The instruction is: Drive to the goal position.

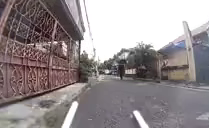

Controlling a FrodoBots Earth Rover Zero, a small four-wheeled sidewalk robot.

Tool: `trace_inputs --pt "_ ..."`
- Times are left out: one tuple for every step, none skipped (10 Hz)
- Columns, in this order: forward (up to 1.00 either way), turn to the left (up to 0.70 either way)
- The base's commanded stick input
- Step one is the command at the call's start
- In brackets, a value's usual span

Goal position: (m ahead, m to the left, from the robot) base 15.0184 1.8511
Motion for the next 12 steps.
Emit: trace_inputs --pt "0.85 0.00" --pt "0.85 0.00" --pt "0.85 0.00" --pt "0.85 0.00" --pt "0.85 0.00" --pt "0.85 0.00" --pt "0.85 0.00" --pt "0.85 0.00" --pt "0.85 0.00" --pt "0.85 0.00" --pt "0.85 0.00" --pt "0.85 0.00"
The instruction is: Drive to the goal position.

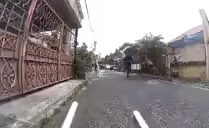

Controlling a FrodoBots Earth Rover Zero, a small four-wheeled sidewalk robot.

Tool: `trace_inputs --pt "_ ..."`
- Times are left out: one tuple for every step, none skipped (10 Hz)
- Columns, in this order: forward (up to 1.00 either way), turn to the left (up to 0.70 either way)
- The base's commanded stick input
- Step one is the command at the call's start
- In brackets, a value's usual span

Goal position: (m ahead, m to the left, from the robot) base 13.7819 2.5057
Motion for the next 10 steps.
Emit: trace_inputs --pt "0.85 0.00" --pt "0.85 -0.02" --pt "0.85 -0.34" --pt "0.85 -0.34" --pt "0.85 -0.30" --pt "0.85 -0.03" --pt "0.85 -0.01" --pt "0.85 0.00" --pt "0.85 0.00" --pt "0.85 0.00"
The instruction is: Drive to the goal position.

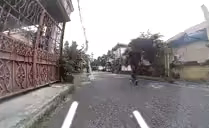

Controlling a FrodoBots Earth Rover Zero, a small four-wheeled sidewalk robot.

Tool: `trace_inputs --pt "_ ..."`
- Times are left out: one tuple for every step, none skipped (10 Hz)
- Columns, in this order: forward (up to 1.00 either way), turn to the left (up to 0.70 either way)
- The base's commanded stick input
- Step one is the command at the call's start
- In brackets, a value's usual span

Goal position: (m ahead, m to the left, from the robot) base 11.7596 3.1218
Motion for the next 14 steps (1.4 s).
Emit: trace_inputs --pt "0.85 0.00" --pt "0.85 0.00" --pt "0.85 0.00" --pt "0.85 0.00" --pt "0.85 0.00" --pt "0.85 0.00" --pt "0.85 0.00" --pt "0.85 0.00" --pt "0.85 0.00" --pt "0.85 0.01" --pt "0.85 -0.03" --pt "0.85 -0.28" --pt "0.85 -0.34" --pt "0.85 -0.34"
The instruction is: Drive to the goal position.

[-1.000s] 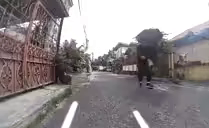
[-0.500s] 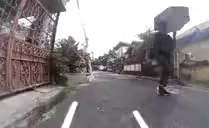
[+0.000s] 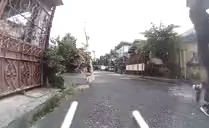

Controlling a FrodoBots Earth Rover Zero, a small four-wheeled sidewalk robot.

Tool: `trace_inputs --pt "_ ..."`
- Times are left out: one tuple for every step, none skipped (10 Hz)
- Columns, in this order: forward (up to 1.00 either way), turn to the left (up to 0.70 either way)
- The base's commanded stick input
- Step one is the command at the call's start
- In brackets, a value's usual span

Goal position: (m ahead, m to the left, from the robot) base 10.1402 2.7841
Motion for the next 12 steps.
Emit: trace_inputs --pt "0.85 -0.34" --pt "0.85 -0.34" --pt "0.85 -0.22" --pt "0.85 0.04" --pt "0.85 0.00" --pt "0.85 0.00" --pt "0.85 0.00" --pt "0.85 0.00" --pt "0.85 0.00" --pt "0.85 0.00" --pt "0.85 0.00" --pt "0.85 0.00"
